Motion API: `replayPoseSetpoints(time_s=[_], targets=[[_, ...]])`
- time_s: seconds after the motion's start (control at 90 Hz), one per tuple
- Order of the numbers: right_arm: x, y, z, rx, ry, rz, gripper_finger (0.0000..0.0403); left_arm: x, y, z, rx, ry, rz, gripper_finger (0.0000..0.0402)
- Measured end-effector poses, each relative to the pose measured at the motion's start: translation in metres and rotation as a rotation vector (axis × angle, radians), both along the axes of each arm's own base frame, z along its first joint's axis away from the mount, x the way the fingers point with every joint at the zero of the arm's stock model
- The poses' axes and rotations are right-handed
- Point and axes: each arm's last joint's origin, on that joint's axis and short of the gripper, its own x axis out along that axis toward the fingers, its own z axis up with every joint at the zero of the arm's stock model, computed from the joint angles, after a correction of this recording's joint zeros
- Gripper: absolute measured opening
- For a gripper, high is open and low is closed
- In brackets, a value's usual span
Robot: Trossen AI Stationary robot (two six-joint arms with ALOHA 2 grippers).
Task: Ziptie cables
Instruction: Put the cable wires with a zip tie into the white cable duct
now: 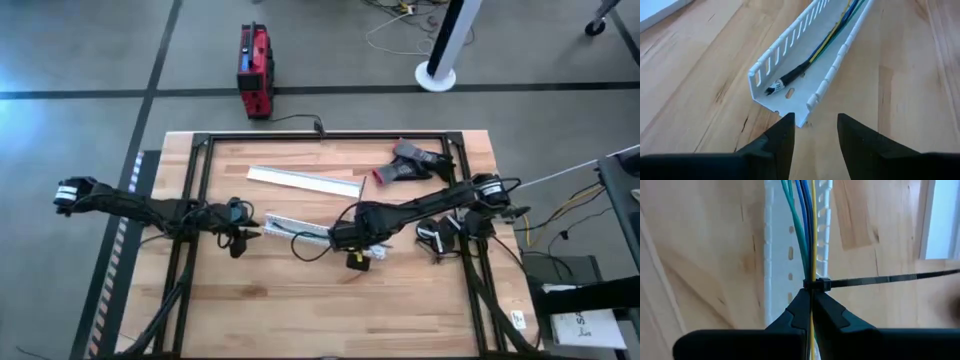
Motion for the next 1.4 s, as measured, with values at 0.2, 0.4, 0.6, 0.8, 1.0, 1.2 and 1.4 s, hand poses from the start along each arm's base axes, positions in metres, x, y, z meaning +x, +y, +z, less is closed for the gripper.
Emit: replayPoseSetpoints(time_s=[0.2,0.4,0.6,0.8,1.0,1.2,1.4], targets=[[-0.001,-0.005,-0.001,-0.019,0.047,0.17,0.0,0.0,0.0,0.0,0.0,0.0,0.0,0.013],[0.001,-0.007,-0.002,-0.041,0.048,0.298,0.0,0.0,0.0,0.0,0.0,0.0,0.0,0.013],[0.001,-0.007,-0.006,-0.073,0.062,0.404,0.0,0.0,0.0,0.0,0.0,0.0,0.0,0.013],[-0.002,-0.008,-0.011,-0.102,0.098,0.49,0.0,0.0,0.0,0.0,0.0,0.0,0.0,0.013],[-0.008,-0.009,-0.022,-0.102,0.135,0.531,0.0,0.0,0.0,0.0,0.0,0.0,0.0,0.013],[-0.003,-0.009,-0.023,-0.108,0.079,0.534,0.0,0.0,0.0,0.0,0.0,0.0,0.0,0.013],[-0.002,-0.008,-0.022,-0.112,0.067,0.551,0.0021,0.0,0.0,0.0,0.0,0.0,0.0,0.013]])
